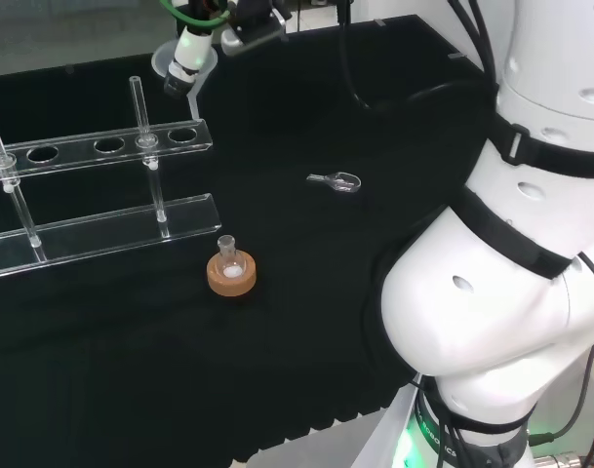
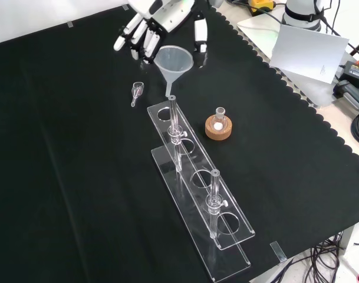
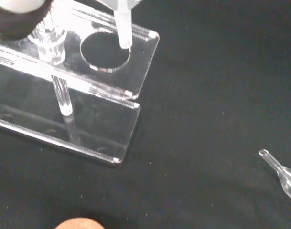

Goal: Put the funnel back on the funnel stand.

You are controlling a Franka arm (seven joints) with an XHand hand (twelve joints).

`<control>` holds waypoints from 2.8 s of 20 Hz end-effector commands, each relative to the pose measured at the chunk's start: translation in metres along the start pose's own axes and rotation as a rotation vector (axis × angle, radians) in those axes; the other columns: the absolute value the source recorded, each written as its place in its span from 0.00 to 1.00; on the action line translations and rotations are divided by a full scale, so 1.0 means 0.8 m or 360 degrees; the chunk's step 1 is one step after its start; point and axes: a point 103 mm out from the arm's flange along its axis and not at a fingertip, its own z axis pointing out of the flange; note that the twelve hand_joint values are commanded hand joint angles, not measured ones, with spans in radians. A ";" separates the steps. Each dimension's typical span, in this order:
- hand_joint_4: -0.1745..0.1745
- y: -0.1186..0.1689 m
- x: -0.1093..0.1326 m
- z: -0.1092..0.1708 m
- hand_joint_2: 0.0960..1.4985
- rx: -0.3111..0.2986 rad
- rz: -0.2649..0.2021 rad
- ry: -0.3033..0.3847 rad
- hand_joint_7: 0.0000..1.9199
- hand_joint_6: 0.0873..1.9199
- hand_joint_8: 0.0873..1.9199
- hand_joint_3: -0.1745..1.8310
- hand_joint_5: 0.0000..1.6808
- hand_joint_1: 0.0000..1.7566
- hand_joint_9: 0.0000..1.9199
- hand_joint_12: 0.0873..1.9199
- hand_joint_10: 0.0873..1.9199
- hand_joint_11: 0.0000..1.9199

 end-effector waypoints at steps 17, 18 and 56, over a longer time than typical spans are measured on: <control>0.26 0.053 0.011 0.021 0.50 0.0092 0.0004 -0.0047 0.46 0.00 0.28 0.13 0.36 0.43 0.16 0.00 0.39 0.00; 0.26 0.054 0.010 0.022 0.50 0.0093 0.0005 -0.0046 0.46 0.00 0.28 0.13 0.36 0.43 0.16 0.00 0.39 0.00; 0.32 0.087 0.008 0.075 0.50 0.0184 -0.0051 -0.0005 0.40 0.00 0.25 0.15 0.29 0.39 0.13 0.00 0.38 0.00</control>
